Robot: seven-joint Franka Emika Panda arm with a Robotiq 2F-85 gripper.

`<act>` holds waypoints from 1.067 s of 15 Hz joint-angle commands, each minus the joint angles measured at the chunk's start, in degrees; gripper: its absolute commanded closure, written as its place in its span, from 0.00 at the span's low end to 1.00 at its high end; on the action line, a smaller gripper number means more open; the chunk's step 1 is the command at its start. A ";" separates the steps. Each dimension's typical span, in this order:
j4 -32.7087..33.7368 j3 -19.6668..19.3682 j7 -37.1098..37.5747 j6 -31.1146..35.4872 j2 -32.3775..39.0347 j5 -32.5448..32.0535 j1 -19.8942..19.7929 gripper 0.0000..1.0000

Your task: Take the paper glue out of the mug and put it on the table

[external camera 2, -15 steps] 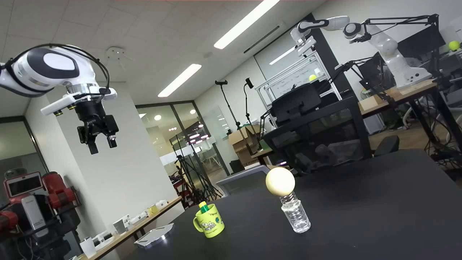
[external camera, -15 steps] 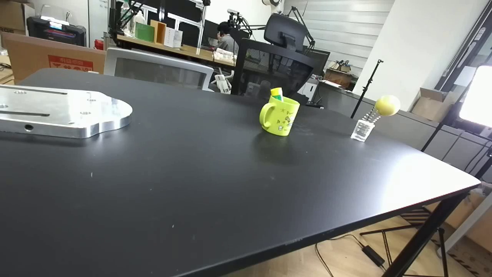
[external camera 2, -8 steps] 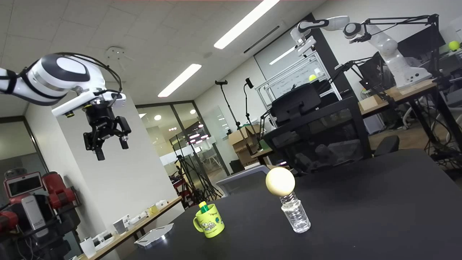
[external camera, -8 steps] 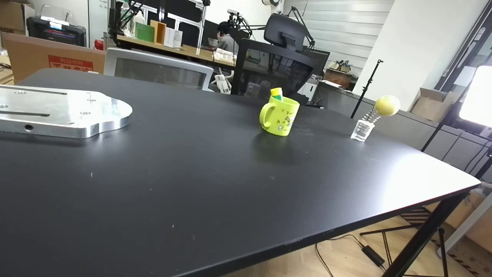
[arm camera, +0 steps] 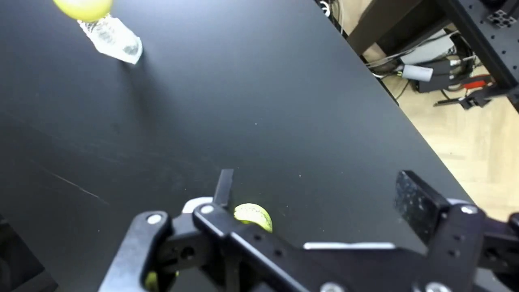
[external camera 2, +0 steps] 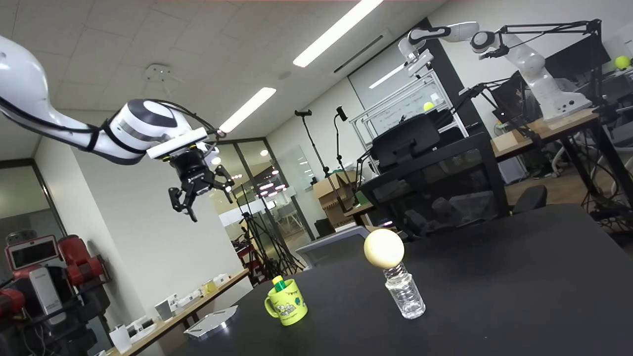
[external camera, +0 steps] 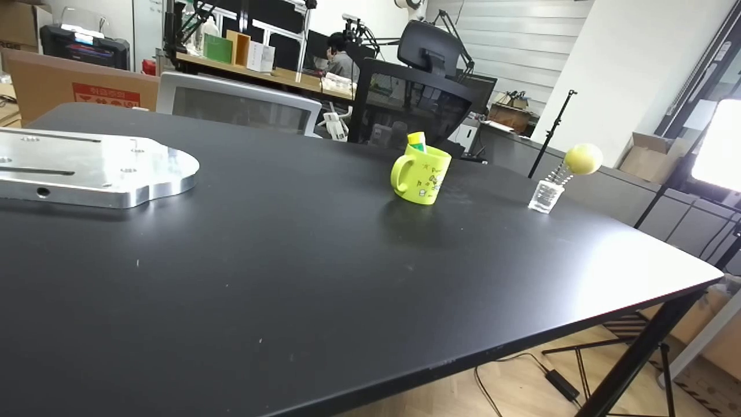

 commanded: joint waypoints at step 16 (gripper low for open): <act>25.18 1.52 -3.76 -1.40 25.26 -9.16 2.52 0.00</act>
